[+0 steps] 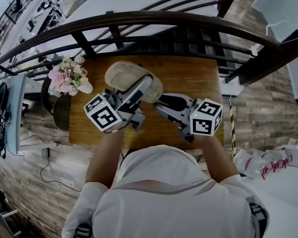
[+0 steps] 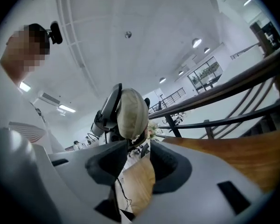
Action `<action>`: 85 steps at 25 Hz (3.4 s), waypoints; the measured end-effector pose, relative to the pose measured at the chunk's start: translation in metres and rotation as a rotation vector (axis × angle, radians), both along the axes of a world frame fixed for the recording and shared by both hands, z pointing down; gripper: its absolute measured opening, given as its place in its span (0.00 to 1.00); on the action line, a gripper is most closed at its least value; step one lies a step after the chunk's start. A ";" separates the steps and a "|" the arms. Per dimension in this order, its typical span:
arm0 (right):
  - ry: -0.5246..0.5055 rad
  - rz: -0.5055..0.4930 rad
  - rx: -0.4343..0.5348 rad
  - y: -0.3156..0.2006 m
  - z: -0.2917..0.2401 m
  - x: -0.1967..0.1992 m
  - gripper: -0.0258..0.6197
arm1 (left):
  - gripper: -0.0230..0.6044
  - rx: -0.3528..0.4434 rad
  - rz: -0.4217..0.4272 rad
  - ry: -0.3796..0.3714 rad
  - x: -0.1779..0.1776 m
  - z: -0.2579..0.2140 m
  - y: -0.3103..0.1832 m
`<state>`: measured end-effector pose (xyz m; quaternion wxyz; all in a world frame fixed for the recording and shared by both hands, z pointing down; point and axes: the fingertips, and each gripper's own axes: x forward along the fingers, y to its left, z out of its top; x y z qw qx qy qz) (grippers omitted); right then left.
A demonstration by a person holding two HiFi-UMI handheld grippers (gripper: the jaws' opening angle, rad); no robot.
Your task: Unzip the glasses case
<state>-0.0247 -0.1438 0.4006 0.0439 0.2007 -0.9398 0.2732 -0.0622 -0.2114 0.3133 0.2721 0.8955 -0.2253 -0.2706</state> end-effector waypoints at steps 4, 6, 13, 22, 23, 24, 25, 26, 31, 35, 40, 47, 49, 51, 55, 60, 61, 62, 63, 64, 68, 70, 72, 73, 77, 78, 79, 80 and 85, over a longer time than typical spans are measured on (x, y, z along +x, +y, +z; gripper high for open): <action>0.205 0.029 0.134 0.003 0.004 -0.005 0.38 | 0.56 -0.027 -0.044 -0.018 -0.005 0.005 -0.002; 0.262 0.026 0.168 0.002 0.004 -0.012 0.40 | 0.56 -0.035 -0.059 -0.041 -0.004 0.008 -0.002; 0.398 0.026 0.230 -0.002 0.018 -0.010 0.30 | 0.56 -0.051 -0.060 -0.099 0.010 0.021 0.001; 0.525 0.020 0.273 -0.005 0.029 -0.003 0.16 | 0.55 -0.068 -0.043 -0.136 0.014 0.028 0.001; 0.532 0.025 0.266 -0.006 0.031 -0.002 0.14 | 0.55 -0.067 -0.051 -0.142 0.013 0.028 0.000; 0.536 0.029 0.257 -0.007 0.033 -0.001 0.12 | 0.55 -0.067 -0.059 -0.147 0.013 0.029 0.000; 0.538 0.031 0.247 -0.007 0.035 0.000 0.12 | 0.55 -0.066 -0.066 -0.154 0.013 0.030 0.000; 0.544 0.032 0.238 -0.007 0.037 0.001 0.12 | 0.55 -0.064 -0.072 -0.164 0.014 0.032 0.000; 0.636 0.034 0.254 -0.009 0.050 0.005 0.12 | 0.54 0.010 -0.100 -0.295 0.024 0.036 0.008; 0.652 0.042 0.253 -0.014 0.054 0.010 0.12 | 0.53 0.036 -0.093 -0.372 0.029 0.040 0.011; 0.682 0.040 0.280 -0.016 0.054 0.017 0.12 | 0.50 -0.006 -0.093 -0.375 0.024 0.047 0.011; 0.705 0.075 0.325 -0.018 0.048 0.014 0.18 | 0.50 0.007 -0.127 -0.394 0.021 0.050 0.010; 0.713 0.071 0.324 -0.019 0.050 0.014 0.17 | 0.50 0.004 -0.130 -0.388 0.022 0.050 0.010; 0.723 0.061 0.336 -0.019 0.053 0.015 0.12 | 0.50 0.006 -0.127 -0.389 0.024 0.049 0.011; 0.743 0.061 0.375 -0.019 0.052 0.018 0.12 | 0.50 -0.004 -0.124 -0.415 0.024 0.050 0.010; 0.788 0.086 0.405 -0.026 0.058 0.029 0.11 | 0.49 -0.070 -0.100 -0.415 0.024 0.065 0.011; 0.796 0.089 0.411 -0.028 0.058 0.032 0.11 | 0.50 -0.075 -0.092 -0.419 0.025 0.066 0.012; 0.806 0.089 0.423 -0.029 0.057 0.034 0.12 | 0.49 -0.074 -0.082 -0.427 0.027 0.068 0.013; 0.818 0.089 0.441 -0.030 0.056 0.036 0.12 | 0.49 -0.068 -0.071 -0.440 0.029 0.069 0.015; 0.832 0.087 0.462 -0.031 0.055 0.037 0.12 | 0.50 -0.059 -0.057 -0.456 0.031 0.070 0.017; 0.872 0.071 0.553 -0.033 0.047 0.037 0.12 | 0.50 -0.011 0.001 -0.545 0.036 0.073 0.026; 0.884 0.065 0.587 -0.033 0.044 0.037 0.12 | 0.50 0.014 0.029 -0.600 0.041 0.077 0.031; 0.897 0.059 0.614 -0.032 0.043 0.038 0.12 | 0.50 0.032 0.057 -0.652 0.046 0.082 0.036; 0.903 0.057 0.628 -0.031 0.042 0.038 0.12 | 0.50 0.036 0.071 -0.672 0.048 0.086 0.038; 0.912 0.058 0.678 -0.028 0.037 0.036 0.12 | 0.50 0.024 0.114 -0.697 0.049 0.093 0.044; 0.910 0.060 0.692 -0.027 0.035 0.035 0.12 | 0.50 0.020 0.126 -0.705 0.050 0.095 0.045; 0.910 0.062 0.705 -0.027 0.033 0.035 0.12 | 0.50 0.020 0.138 -0.720 0.051 0.098 0.047; 0.913 0.063 0.717 -0.027 0.031 0.035 0.12 | 0.50 0.023 0.149 -0.739 0.053 0.101 0.048; 0.908 0.063 0.753 -0.025 0.023 0.034 0.12 | 0.50 0.024 0.179 -0.809 0.060 0.117 0.057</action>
